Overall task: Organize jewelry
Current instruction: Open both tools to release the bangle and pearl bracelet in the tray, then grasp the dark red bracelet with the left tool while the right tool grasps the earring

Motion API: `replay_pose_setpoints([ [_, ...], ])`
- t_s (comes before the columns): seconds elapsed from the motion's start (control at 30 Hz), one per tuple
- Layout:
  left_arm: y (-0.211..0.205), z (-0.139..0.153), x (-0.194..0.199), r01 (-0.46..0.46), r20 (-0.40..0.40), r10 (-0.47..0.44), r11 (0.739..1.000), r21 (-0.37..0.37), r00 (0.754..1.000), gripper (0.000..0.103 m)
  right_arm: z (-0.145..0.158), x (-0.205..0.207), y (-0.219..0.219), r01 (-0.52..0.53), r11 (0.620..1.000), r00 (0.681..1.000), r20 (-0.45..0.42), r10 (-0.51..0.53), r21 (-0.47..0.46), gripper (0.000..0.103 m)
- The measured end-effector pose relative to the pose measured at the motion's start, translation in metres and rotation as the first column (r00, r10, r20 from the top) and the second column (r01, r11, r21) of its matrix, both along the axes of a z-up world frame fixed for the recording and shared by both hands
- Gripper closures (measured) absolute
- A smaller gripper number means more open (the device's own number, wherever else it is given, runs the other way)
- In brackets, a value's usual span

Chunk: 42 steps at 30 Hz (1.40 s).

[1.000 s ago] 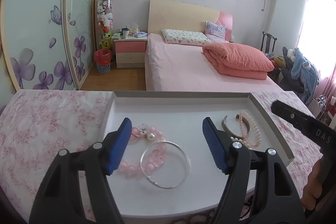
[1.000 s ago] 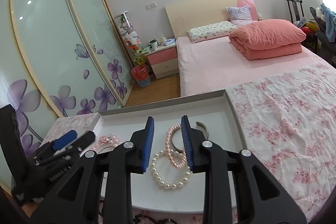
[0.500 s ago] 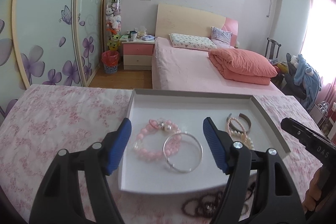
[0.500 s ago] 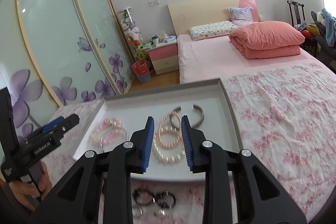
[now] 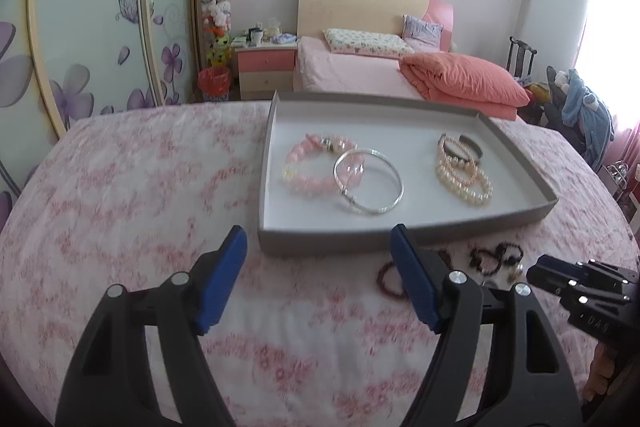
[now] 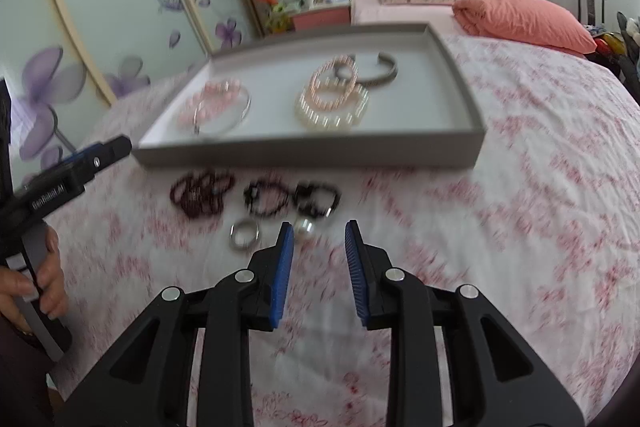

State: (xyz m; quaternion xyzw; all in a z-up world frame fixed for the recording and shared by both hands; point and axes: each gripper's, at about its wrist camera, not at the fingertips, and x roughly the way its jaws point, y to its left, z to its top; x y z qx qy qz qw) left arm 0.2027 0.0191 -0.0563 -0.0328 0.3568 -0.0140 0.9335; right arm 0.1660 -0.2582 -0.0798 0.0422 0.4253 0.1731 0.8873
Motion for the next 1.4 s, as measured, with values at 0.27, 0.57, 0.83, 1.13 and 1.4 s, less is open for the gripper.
replay_pose_setpoints([
  [0.27,0.002,-0.01,-0.007,-0.002,-0.024,0.002,1.0,0.005,1.0,0.03,-0.003,0.007,0.021,-0.012,0.999,1.0,-0.003,0.012,-0.048,0.075],
  [0.57,-0.011,-0.015,-0.007,0.038,-0.046,-0.037,0.999,0.023,0.998,0.027,-0.005,0.0,0.013,0.015,0.99,0.999,0.03,-0.011,-0.141,0.086],
  [0.83,-0.044,-0.023,-0.002,0.141,-0.095,-0.136,0.989,0.051,0.986,0.021,-0.006,0.012,-0.018,0.13,0.983,0.991,0.024,-0.128,-0.128,0.086],
  [1.13,-0.077,-0.041,0.021,0.181,-0.174,-0.166,0.98,0.077,0.971,0.02,-0.006,0.015,-0.018,0.125,0.985,0.992,0.02,-0.123,-0.118,0.086],
  [1.4,-0.082,-0.042,0.027,0.164,-0.178,-0.146,0.983,0.088,0.973,0.056,-0.006,0.013,-0.018,0.124,0.986,0.992,0.018,-0.123,-0.114,0.086],
])
